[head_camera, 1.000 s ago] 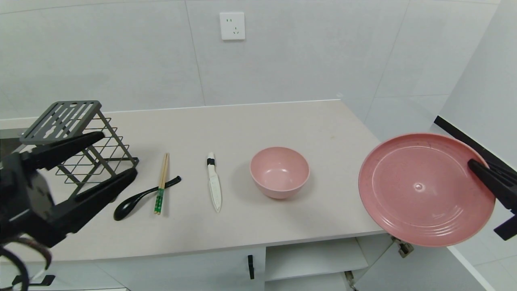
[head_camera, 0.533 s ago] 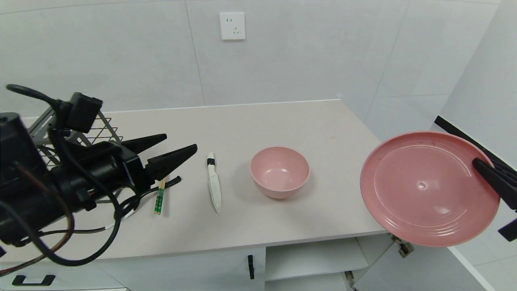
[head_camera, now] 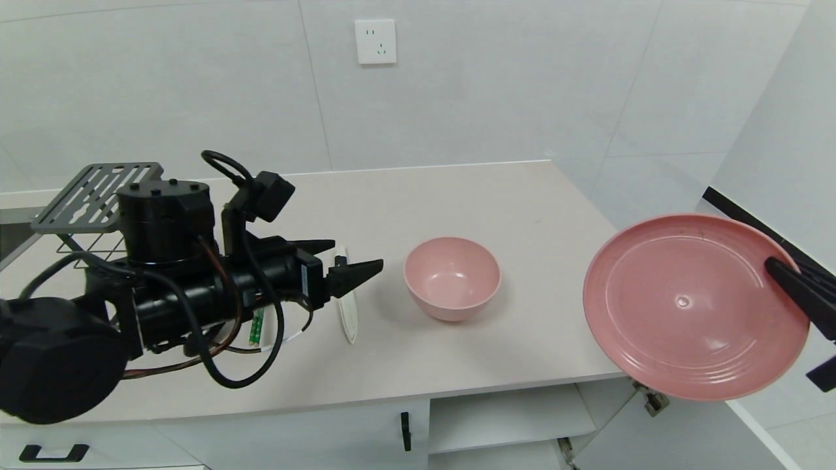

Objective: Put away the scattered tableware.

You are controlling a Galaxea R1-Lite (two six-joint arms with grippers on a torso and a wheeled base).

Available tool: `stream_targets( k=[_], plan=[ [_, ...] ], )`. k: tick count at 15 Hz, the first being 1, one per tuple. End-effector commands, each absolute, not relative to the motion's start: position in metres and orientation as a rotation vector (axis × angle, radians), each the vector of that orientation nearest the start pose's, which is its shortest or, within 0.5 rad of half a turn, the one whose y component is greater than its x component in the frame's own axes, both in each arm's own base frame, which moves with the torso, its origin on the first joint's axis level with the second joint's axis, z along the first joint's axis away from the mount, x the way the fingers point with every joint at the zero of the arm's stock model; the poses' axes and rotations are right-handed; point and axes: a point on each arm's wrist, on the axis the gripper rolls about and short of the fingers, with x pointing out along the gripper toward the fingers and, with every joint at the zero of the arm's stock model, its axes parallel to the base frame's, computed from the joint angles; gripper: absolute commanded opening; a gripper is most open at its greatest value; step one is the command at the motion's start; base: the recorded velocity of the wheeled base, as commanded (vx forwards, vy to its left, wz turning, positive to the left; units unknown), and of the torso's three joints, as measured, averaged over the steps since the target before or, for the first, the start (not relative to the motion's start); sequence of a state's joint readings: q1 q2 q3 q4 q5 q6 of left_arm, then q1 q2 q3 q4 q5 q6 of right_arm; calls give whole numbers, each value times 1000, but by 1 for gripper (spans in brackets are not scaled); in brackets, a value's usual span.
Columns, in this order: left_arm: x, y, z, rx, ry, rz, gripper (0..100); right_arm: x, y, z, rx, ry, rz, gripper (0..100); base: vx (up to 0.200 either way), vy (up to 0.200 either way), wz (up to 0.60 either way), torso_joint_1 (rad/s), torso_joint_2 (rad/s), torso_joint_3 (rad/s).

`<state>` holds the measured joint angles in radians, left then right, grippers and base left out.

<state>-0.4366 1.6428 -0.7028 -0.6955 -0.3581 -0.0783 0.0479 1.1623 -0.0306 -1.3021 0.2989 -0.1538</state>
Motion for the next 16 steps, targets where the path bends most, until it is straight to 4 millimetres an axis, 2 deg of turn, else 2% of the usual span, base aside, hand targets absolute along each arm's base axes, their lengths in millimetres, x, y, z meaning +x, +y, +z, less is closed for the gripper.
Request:
stream_targets(
  k=[1,5,6,8,11,16],
  plan=[
    [279,-151,152,-35,348,-782,100,123,13,164,-177,-187,336,0,0,0,0,0,0,0],
    [306,-165,146,-48,329,-753,100,123,13,164,-180,-184,337,0,0,0,0,0,0,0],
    [319,-172,147,-67,316,-749,100,123,13,164,-180,-184,337,0,0,0,0,0,0,0],
    [333,-180,135,-71,336,-750,100,123,13,164,-180,-186,337,0,0,0,0,0,0,0],
    [339,-183,121,-69,357,-748,100,123,13,164,-181,-183,337,0,0,0,0,0,0,0],
    [338,-187,120,-74,351,-758,100,124,13,163,-181,-181,337,0,0,0,0,0,0,0]
  ],
)
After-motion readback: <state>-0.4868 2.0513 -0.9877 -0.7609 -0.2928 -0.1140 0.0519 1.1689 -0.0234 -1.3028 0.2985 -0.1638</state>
